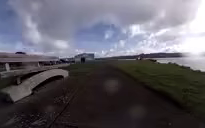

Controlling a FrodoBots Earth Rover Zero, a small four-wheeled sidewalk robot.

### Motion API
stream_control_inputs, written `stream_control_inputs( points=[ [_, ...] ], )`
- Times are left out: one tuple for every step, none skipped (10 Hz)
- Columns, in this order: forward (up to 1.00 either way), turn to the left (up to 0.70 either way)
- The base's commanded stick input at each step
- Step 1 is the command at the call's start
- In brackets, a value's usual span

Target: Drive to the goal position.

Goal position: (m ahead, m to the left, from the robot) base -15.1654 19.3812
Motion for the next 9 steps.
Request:
stream_control_inputs(
  points=[
    [0.00,0.00],
    [0.00,0.00],
    [0.00,0.00],
    [0.00,0.00],
    [0.00,-0.23],
    [0.00,-0.70],
    [0.00,-0.70],
    [0.00,-0.70],
    [0.00,-0.70]
  ],
)
